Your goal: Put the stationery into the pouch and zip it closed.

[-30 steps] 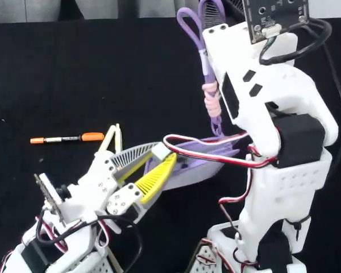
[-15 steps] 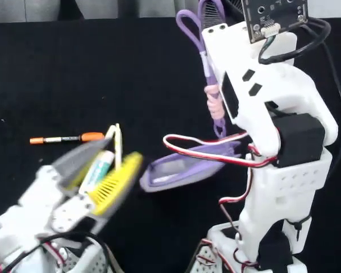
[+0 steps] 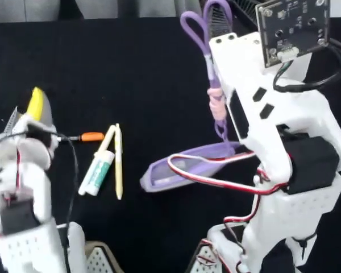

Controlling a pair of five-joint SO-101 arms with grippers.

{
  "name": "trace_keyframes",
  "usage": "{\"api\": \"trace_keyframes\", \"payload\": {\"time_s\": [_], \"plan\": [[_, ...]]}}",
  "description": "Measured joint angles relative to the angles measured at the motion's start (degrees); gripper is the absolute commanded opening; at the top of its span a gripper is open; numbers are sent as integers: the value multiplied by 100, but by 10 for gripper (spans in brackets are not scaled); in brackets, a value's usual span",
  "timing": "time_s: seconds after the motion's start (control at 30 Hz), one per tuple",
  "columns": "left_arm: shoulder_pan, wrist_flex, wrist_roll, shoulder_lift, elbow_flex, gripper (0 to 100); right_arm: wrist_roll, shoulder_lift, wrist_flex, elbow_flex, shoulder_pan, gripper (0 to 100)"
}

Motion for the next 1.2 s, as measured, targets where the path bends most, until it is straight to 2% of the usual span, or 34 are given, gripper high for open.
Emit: {"api": "trace_keyframes", "payload": {"time_s": [0.17, 0.27, 0.43, 0.57, 0.8, 1.0, 1.2], "plan": [[-369, -105, 879, 1670, 26, 203, 0, -97, 0, 26, 9, 11], [-589, -475, 1442, 2585, 26, 201, 0, -105, 0, 26, 9, 11], [-756, -1319, 1908, 4158, 18, 202, 0, -105, 0, 26, 9, 11], [-862, -1609, 2303, 5380, -185, 198, 0, -105, 0, 26, 9, 11], [-1196, -1662, 2708, 6831, -1020, 198, 0, -105, 0, 26, 9, 11], [-1187, -1662, 2884, 7569, -1626, 197, 0, -105, 0, 26, 9, 11], [-1187, -1644, 2945, 8035, -2084, 59, 0, -105, 0, 26, 9, 11]]}}
